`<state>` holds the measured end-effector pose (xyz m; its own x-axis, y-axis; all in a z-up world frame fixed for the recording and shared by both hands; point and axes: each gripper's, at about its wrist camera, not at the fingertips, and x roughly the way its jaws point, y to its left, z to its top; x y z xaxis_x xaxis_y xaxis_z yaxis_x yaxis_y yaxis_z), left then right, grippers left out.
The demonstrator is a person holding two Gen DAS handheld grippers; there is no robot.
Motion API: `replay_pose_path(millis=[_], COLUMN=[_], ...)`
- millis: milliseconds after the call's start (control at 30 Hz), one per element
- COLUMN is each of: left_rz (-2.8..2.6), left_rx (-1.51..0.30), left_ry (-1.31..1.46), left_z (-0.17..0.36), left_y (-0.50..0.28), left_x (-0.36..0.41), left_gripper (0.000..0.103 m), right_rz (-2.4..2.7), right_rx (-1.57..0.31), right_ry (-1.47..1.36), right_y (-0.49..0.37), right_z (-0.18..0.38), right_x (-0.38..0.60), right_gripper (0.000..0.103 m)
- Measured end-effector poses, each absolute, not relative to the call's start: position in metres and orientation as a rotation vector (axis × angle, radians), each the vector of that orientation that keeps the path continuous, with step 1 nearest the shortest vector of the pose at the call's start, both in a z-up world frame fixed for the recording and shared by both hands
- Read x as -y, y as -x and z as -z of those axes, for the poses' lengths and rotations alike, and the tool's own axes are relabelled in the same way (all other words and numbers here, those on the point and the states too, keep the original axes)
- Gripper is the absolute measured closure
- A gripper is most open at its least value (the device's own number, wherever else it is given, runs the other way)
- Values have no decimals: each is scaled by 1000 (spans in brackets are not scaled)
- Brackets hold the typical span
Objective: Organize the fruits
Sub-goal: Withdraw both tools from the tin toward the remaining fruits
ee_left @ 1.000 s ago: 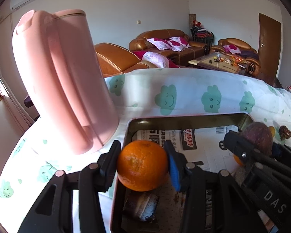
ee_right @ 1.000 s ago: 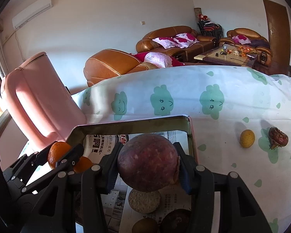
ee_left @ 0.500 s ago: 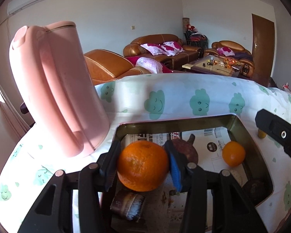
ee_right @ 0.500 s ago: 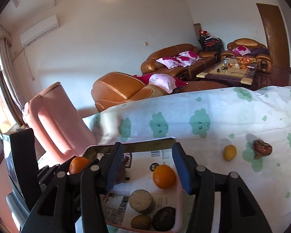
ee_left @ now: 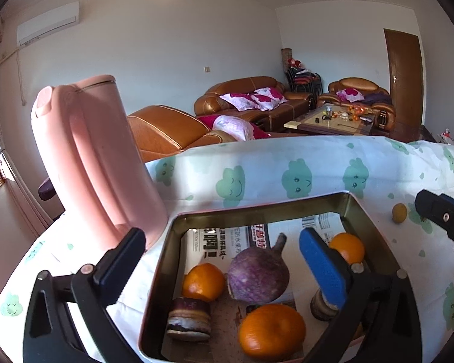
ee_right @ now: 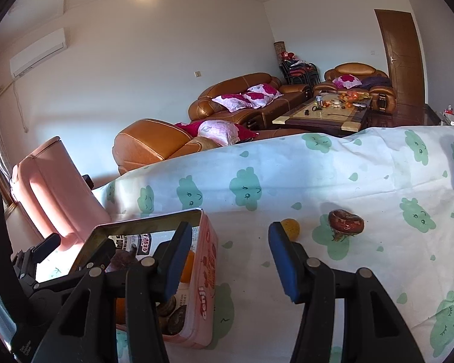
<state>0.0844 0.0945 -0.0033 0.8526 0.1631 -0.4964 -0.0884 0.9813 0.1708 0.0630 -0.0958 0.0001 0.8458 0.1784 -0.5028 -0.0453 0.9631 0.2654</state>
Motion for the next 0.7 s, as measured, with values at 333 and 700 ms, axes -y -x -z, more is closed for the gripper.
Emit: replay_pose_path(millis=[333, 700], left_rz=[-73, -33], left_rx=[-558, -567], left_ry=[-101, -102], left_z=[3, 7], left_y=[-76, -63], left_x=[-84, -54], left_gripper=[0, 0], right_rz=[-51, 21], right_rx=[-566, -595], right_ry=[-238, -216], right_y=[-50, -37], right_z=[4, 8], right_x=[122, 160], right_gripper=[48, 48])
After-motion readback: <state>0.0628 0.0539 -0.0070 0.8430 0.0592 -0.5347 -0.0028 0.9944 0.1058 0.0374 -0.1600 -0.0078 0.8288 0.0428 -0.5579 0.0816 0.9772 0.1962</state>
